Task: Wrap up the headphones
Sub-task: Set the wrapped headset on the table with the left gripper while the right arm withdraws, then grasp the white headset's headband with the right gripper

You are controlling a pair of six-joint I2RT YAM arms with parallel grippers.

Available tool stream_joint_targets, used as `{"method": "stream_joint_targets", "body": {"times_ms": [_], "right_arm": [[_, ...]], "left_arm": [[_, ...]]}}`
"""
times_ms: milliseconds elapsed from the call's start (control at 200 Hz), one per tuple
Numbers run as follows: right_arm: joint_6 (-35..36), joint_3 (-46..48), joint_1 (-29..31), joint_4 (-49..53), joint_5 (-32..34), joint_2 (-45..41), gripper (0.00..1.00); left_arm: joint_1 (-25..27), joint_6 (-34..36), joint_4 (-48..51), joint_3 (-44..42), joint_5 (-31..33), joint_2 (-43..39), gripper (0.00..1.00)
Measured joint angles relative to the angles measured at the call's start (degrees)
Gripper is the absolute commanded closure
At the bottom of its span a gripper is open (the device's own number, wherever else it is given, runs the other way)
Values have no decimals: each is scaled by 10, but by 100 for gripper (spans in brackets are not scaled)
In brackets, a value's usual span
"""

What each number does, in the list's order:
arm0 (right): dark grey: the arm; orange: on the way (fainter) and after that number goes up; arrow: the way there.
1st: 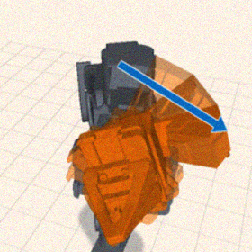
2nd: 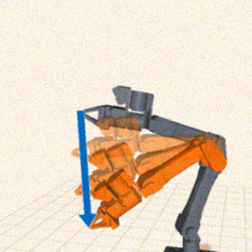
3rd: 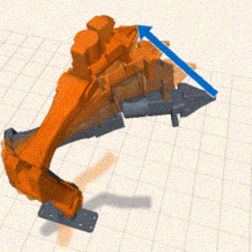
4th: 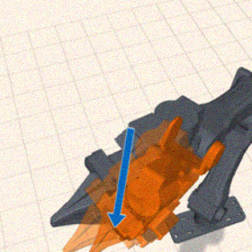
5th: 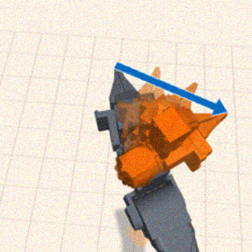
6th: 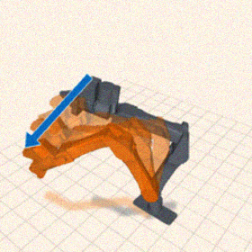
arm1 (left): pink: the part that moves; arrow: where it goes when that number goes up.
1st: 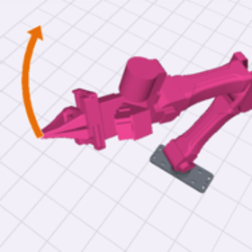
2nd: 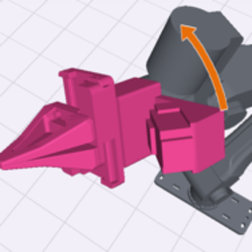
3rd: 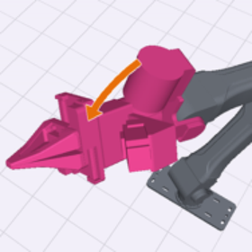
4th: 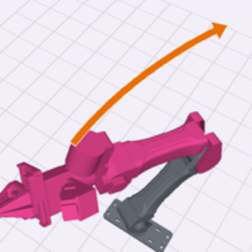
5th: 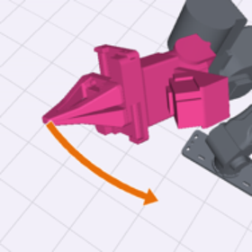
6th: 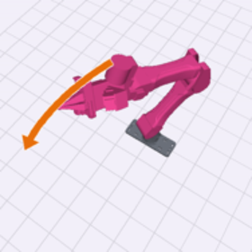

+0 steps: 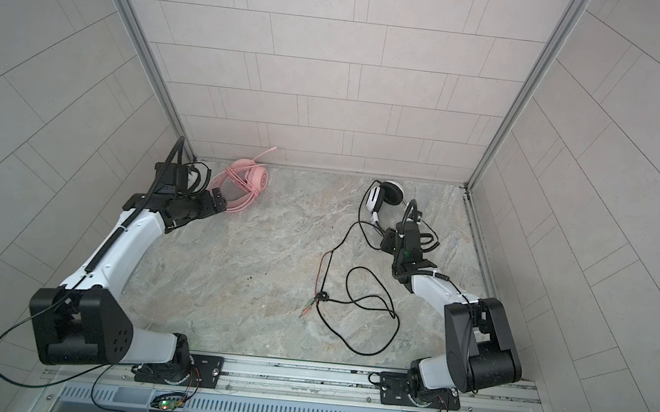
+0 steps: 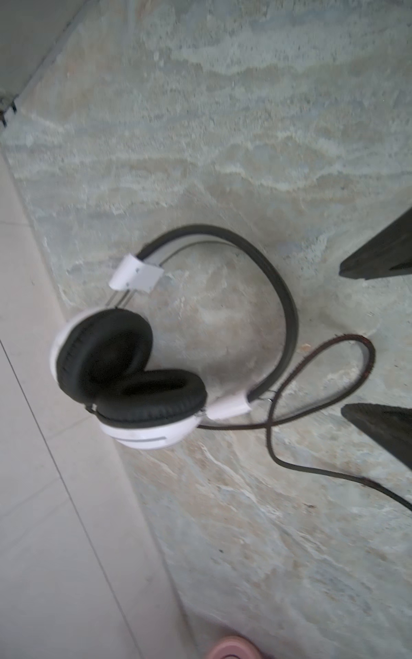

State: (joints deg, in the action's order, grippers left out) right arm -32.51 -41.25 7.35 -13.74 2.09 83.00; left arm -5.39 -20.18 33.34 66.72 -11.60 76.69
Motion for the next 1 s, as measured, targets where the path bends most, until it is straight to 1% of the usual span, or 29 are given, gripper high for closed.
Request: {"method": "stream_joint_targets", "body": {"times_ms": [90, 175, 310, 400, 575, 781, 851, 916, 956, 996], "right_arm": [[-47, -40, -47, 8, -36, 42, 45], [-100, -67, -77, 13, -64, 93, 47], [-164, -120, -85, 63, -99, 166, 48], [-195, -155, -84, 79, -111, 196, 48], [-229, -180, -87, 92, -109, 214, 48], [-237, -183, -88, 98, -104, 225, 49], [-237, -188, -88, 100, -104, 237, 52], [-238, -193, -89, 102, -105, 248, 58], [-238, -194, -89, 102, -105, 253, 64], [-235, -196, -89, 101, -105, 257, 72]], "left_arm": [[-1, 7, -4, -21, -8, -33, 0], [-1, 7, -12, -42, -17, -60, 0], [-1, 6, -20, -52, -38, -66, 0], [-1, 6, -22, -54, -45, -65, 0], [-1, 5, -28, -59, -54, -72, 0], [-1, 3, -31, -60, -63, -78, 0], [-1, 2, -31, -60, -66, -79, 0], [-1, 1, -31, -60, -70, -79, 0], [-1, 1, -31, -60, -71, -79, 0], [-1, 1, -31, -61, -71, -79, 0]]}}
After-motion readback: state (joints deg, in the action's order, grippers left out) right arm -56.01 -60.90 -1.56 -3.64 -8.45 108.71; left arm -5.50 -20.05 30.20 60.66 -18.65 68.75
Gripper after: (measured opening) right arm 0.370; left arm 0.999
